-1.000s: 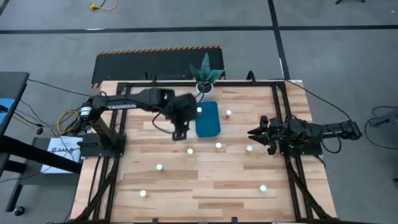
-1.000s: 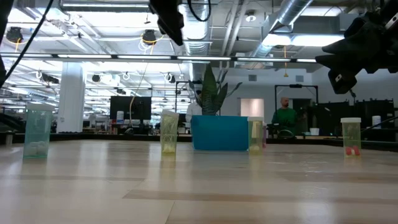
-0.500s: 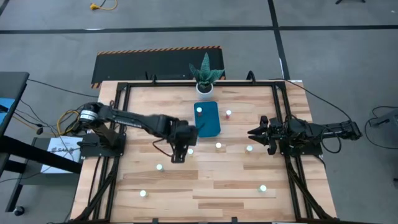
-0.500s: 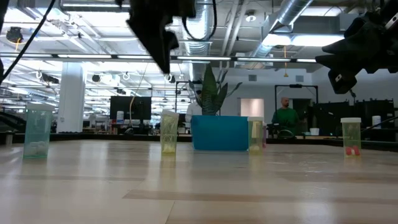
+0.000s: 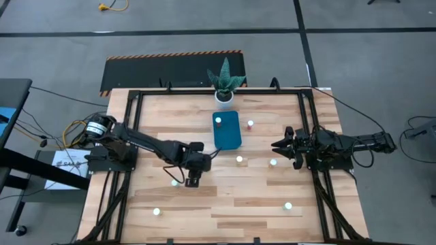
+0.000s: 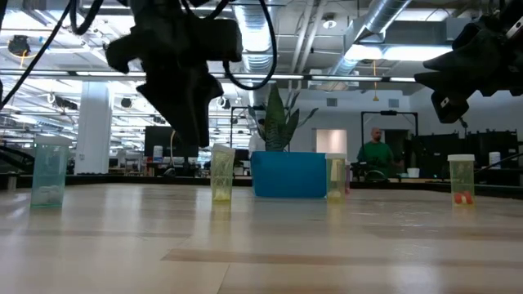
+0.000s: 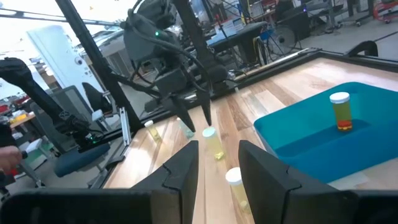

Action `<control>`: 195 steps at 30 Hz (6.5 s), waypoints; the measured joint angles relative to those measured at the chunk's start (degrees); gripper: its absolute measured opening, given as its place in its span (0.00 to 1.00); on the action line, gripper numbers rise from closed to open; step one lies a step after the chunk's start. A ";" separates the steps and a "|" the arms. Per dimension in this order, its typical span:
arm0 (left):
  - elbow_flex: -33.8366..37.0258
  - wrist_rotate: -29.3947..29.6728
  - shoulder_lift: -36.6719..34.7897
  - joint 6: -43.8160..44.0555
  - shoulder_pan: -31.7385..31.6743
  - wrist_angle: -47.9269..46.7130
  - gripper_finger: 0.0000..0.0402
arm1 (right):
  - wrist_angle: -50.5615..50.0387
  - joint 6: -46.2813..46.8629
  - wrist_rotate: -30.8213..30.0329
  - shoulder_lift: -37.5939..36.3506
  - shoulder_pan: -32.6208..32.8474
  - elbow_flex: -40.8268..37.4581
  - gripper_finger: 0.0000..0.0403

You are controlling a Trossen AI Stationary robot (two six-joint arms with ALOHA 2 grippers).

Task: Pick and place pill bottles into a basket
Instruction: Put the yellow pill bottle into the blue container, then put the left blue pill bottle into the blue container

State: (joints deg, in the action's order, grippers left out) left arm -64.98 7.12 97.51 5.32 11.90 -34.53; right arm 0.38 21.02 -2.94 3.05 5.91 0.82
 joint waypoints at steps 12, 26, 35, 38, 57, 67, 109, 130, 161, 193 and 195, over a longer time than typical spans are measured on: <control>3.62 0.87 0.00 -1.70 -0.02 7.77 0.41 | 0.00 0.00 -0.01 0.00 -0.02 0.00 0.27; 8.46 1.67 -0.02 -1.32 -1.43 18.42 0.41 | 0.00 0.00 0.00 0.00 0.00 0.00 0.27; 9.04 0.23 0.04 -2.19 -2.63 22.43 0.41 | 0.00 0.00 -0.02 0.00 -0.01 0.00 0.27; 9.04 -1.12 0.04 -2.40 -2.82 23.67 0.39 | 0.00 0.00 -0.02 0.00 0.00 0.00 0.27; 5.68 -2.76 0.09 1.61 -5.47 22.83 0.24 | 0.00 0.00 -0.02 0.00 0.00 0.00 0.27; -8.87 -2.30 -0.02 -3.73 -11.06 17.66 0.24 | 0.00 0.00 -0.02 0.00 -0.02 0.00 0.27; -14.27 -7.14 11.94 -7.08 -27.16 9.19 0.25 | 0.01 0.00 0.00 -0.02 0.00 0.01 0.27; -11.59 -5.70 12.33 -6.68 -26.80 9.53 0.28 | 0.00 0.00 0.00 -0.02 0.00 0.02 0.27; -23.10 -8.73 12.16 -8.02 -26.73 1.36 0.58 | 0.00 0.00 -0.02 -0.01 -0.02 0.02 0.27; 8.47 -16.48 -38.41 -4.22 -11.49 -18.98 0.58 | 0.00 0.00 -0.02 -0.02 0.00 0.02 0.27; 12.18 -16.78 -43.39 -3.64 -8.56 -18.93 0.58 | 0.00 0.00 -0.02 -0.01 -0.01 0.02 0.27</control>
State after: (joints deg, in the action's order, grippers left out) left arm -52.80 -9.67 54.13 1.67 3.34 -53.46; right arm 0.38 21.02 -2.96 3.04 5.91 0.84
